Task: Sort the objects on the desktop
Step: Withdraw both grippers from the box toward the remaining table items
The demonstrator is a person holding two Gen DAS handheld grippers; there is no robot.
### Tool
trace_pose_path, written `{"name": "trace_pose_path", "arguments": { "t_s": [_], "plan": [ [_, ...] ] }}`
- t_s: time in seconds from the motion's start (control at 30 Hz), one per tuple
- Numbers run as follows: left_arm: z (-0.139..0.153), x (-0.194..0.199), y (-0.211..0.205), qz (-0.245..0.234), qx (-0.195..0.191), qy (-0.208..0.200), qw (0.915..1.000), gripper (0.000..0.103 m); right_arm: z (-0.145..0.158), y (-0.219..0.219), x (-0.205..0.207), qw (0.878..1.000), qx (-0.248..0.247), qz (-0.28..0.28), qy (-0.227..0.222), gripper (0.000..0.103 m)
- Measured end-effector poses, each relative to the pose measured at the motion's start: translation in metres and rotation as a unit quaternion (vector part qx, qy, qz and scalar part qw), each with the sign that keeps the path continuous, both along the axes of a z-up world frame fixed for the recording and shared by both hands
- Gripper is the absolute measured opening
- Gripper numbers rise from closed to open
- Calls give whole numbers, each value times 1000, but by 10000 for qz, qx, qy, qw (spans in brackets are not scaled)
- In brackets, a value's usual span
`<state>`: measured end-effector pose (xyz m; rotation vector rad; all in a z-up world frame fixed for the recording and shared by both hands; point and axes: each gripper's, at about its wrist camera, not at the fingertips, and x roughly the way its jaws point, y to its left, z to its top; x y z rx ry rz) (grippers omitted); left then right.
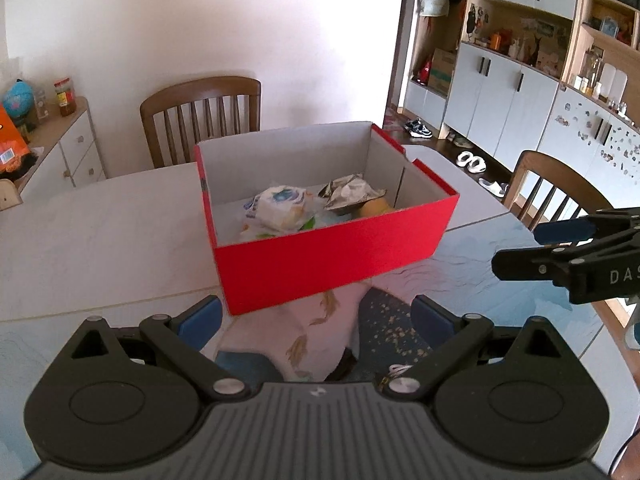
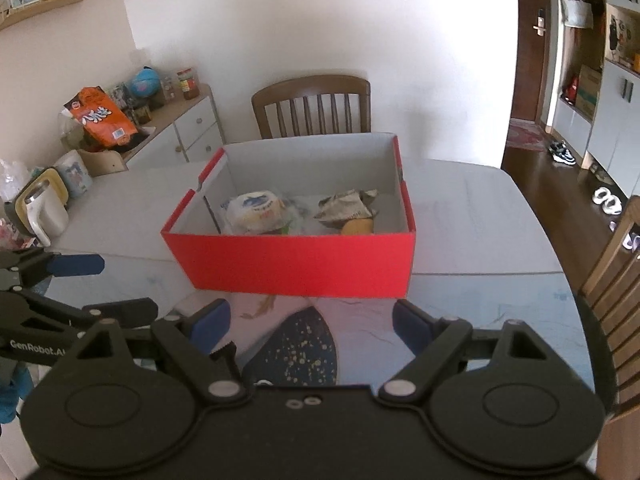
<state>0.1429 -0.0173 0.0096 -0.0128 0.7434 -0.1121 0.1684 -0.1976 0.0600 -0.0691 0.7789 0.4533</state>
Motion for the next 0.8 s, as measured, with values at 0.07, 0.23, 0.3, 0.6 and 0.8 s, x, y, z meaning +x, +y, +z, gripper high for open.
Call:
{"name": "trace_pose_path", "arguments": {
  "t_s": [0.07,0.23,0.3,0.6,0.8],
  "plan": [
    [-7,-3,4,8,56,-24,10000,101,-7,1,-4,10000,48,-46,15,88],
    [-21,-10,12,-100,70,-3,9999,101,-28,8,-13,9999,-78,-19,83,88],
    [-28,-10,15,-141,79,18,9999,101,-36,12,-16,9998,-146,-1,115,88],
    [-53,-11,25,-200,41,45,9998,100,-65,16,-22,9994,-270,-62,231,88],
    [-71,-10,30,-223,118,96,9996,100,-85,19,-24,9988,-343,-98,348,87]
  ]
}}
